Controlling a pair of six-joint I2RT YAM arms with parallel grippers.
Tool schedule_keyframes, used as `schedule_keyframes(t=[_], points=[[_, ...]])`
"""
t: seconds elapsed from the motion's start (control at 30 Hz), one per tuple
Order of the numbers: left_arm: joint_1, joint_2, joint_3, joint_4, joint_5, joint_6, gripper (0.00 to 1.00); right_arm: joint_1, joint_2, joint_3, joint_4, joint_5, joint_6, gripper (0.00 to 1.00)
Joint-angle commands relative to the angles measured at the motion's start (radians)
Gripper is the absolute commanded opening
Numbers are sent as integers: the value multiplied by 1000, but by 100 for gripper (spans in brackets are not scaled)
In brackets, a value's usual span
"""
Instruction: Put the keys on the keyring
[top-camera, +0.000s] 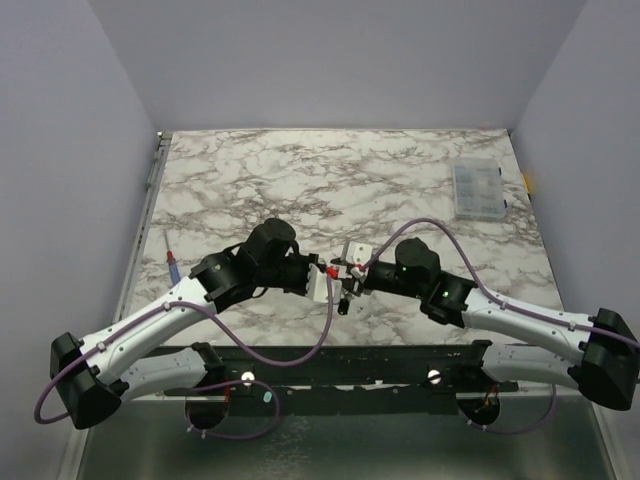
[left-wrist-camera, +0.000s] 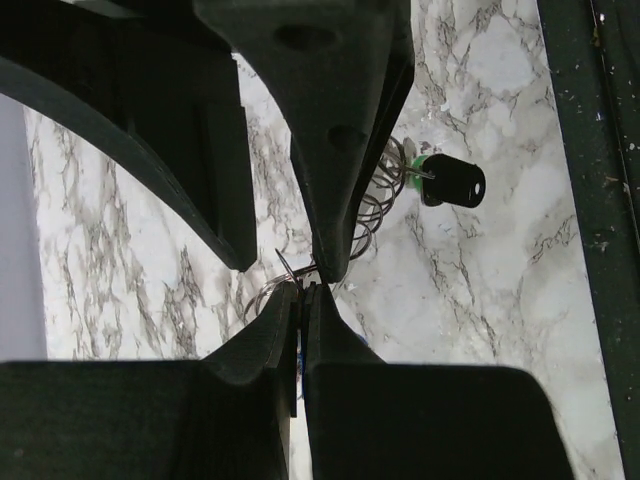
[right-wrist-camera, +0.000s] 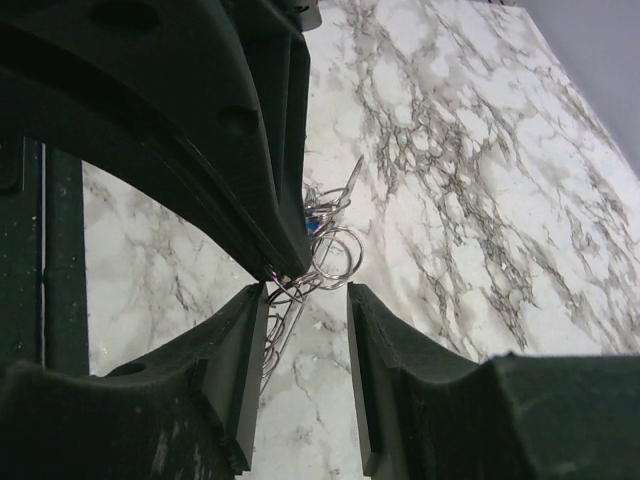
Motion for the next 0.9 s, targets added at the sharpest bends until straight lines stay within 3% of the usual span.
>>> schedule_keyframes(t=[0.0, 0.27, 0.5, 0.6, 0.7, 0.87], points=[[-8, -36, 18, 0, 41, 15, 0, 4, 32, 29, 22, -16, -9, 40], [-12, -30, 15, 0, 41, 18, 0, 4, 61, 28, 72, -60, 4, 22], [-14, -11, 20, 0, 32, 20, 0, 4, 53, 22, 111, -66, 19, 16], [-15, -3, 26, 0, 30, 20, 0, 5, 39, 7, 148, -63, 33, 5], [-16, -1, 28, 0, 17, 14, 18, 4, 24, -7, 177, -38, 54, 1], [-15, -15, 10, 0, -6, -3, 32, 4, -18, -35, 220, -5, 69, 1]])
